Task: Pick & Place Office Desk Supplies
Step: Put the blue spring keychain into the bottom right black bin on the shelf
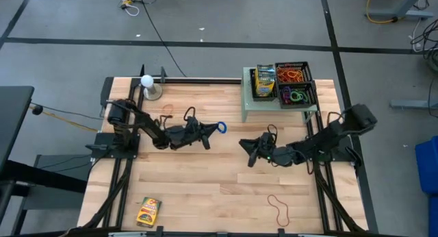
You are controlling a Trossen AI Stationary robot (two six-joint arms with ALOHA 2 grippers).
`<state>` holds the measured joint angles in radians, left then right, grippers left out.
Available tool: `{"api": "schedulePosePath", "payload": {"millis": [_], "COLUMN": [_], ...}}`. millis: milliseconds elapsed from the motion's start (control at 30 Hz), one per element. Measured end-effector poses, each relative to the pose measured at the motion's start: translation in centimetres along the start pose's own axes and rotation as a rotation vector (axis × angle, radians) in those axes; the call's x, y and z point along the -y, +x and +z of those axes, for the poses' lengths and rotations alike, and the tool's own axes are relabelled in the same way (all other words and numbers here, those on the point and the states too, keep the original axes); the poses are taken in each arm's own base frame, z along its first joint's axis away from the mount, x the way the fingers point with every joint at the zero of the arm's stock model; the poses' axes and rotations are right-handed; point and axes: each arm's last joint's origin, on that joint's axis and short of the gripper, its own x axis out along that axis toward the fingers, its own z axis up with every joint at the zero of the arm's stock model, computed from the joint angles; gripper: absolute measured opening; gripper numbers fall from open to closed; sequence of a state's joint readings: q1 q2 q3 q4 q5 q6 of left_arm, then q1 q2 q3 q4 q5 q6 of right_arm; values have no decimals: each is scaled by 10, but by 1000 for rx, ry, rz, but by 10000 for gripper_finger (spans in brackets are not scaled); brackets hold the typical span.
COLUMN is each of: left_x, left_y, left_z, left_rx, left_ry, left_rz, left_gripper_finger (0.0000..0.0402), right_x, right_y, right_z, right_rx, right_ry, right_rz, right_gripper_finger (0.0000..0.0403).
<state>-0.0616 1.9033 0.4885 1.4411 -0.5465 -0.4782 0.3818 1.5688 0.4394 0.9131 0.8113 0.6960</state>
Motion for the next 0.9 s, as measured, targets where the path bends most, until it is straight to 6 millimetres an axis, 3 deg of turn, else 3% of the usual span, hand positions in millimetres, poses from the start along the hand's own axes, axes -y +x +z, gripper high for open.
{"api": "schedulePosePath", "payload": {"millis": [233,367,733,900], "left_x": [9,15,18,18], "left_y": [14,14,14,14], "left_z": [-10,-11,-12,-12], "left_rx": [-36,-33,-33,-41], "left_ry": [12,40,74,82], "left_rz": [-102,-121,-133,-153], "left_gripper_finger": [13,13,13,13], "right_x": [0,4,12,13], "right_y": [27,36,47,48], "right_z": [4,10,17,18], "right_rx": [31,30,-38,-47], "right_ry": [3,19,85,89], "right_rz": [-64,-63,17,33], "right_gripper_finger": [151,168,122,79]}}
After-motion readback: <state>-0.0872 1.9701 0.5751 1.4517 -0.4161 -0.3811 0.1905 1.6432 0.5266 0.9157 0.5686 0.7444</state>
